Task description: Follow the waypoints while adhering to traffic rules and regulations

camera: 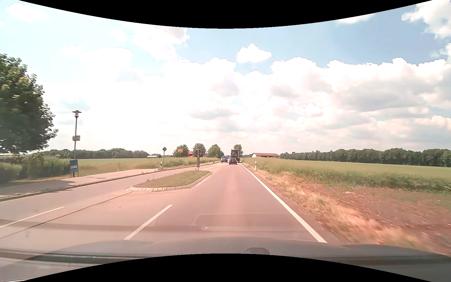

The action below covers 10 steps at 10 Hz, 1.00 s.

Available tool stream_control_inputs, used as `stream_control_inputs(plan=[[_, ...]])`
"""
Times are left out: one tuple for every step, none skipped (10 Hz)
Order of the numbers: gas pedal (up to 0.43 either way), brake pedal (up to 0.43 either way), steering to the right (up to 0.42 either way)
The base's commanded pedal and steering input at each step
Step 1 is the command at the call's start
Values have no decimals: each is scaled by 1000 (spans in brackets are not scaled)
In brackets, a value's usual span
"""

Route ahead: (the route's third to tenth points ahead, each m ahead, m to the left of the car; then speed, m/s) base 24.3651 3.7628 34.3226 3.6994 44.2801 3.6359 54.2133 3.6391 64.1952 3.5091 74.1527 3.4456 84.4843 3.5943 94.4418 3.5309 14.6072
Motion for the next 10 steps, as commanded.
stream_control_inputs(plan=[[260,0,0],[260,0,0],[260,0,0],[260,0,0],[260,0,0],[260,0,0],[260,0,-1],[260,0,-2],[260,0,-2],[260,0,-2]])
